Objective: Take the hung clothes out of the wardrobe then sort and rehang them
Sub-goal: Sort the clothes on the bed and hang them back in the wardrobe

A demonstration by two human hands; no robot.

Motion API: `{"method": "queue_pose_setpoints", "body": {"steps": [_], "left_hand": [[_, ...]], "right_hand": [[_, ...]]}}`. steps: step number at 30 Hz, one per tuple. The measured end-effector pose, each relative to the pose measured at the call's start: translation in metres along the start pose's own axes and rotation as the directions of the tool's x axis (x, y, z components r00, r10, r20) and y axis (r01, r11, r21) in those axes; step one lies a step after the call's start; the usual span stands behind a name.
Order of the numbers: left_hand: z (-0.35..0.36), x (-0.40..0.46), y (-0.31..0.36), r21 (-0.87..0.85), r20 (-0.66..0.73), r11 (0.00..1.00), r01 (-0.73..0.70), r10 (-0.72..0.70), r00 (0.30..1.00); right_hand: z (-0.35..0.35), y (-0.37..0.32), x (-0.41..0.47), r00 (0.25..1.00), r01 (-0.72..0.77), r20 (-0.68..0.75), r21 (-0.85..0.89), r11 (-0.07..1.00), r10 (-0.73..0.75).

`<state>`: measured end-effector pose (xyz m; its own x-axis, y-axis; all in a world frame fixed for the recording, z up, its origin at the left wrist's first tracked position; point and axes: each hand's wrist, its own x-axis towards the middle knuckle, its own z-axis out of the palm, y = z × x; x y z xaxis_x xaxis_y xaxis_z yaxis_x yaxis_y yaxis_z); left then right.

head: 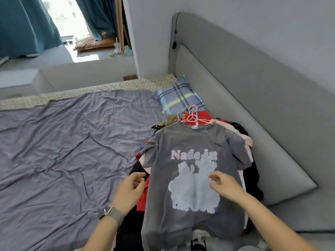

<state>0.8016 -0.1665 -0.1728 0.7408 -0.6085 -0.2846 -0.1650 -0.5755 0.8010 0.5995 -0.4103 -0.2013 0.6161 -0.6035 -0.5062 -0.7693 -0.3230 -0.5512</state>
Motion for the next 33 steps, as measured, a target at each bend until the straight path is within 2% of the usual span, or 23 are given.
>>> {"method": "queue_pose_setpoints", "body": {"steps": [2,6,9,12,14,16,19,24,27,30,33], "left_hand": [[0.021,0.023,0.023,-0.047,-0.049,0.998,0.033,-0.035,0.998],[0.060,0.069,0.069,-0.110,-0.058,0.990,0.093,-0.099,0.993],[0.080,0.102,0.096,-0.095,-0.076,0.990,0.103,-0.110,0.991],[0.093,0.125,0.113,-0.088,-0.120,0.991,0.105,-0.116,0.986],[0.099,0.134,0.119,-0.099,-0.137,0.988,0.117,-0.130,0.982],[0.103,0.143,0.121,-0.093,-0.143,0.985,0.144,-0.156,0.977],[0.107,0.155,0.120,-0.073,-0.162,0.983,0.166,-0.176,0.971],[0.113,0.164,0.125,-0.108,-0.212,0.968,0.226,-0.245,0.946],[0.122,0.167,0.122,-0.128,-0.212,0.958,0.256,-0.278,0.937],[0.129,0.169,0.120,-0.064,-0.215,0.964,0.257,-0.265,0.940],[0.129,0.174,0.122,-0.021,-0.235,0.969,0.246,-0.244,0.941]], "right_hand": [[-0.023,0.005,0.037,0.999,0.025,0.037,0.022,0.999,-0.026],[-0.072,0.009,0.103,0.990,0.124,0.062,0.074,0.989,-0.129],[-0.111,0.010,0.156,0.982,0.186,-0.048,0.127,0.974,-0.181],[-0.140,0.016,0.212,0.950,0.267,-0.193,0.103,0.958,-0.244],[-0.149,0.022,0.247,0.928,0.334,-0.191,0.046,0.942,-0.320],[-0.154,0.026,0.283,0.945,0.293,-0.133,-0.061,0.954,-0.299],[-0.154,0.031,0.324,0.985,0.148,-0.057,-0.180,0.973,-0.160],[-0.133,0.039,0.355,0.997,0.047,-0.048,-0.359,0.932,-0.068],[-0.116,0.032,0.355,0.990,0.032,-0.107,-0.488,0.872,-0.097],[-0.102,0.030,0.352,0.980,0.010,-0.168,-0.503,0.864,-0.109],[-0.099,0.033,0.341,0.938,0.154,-0.210,-0.463,0.873,-0.277]]}}
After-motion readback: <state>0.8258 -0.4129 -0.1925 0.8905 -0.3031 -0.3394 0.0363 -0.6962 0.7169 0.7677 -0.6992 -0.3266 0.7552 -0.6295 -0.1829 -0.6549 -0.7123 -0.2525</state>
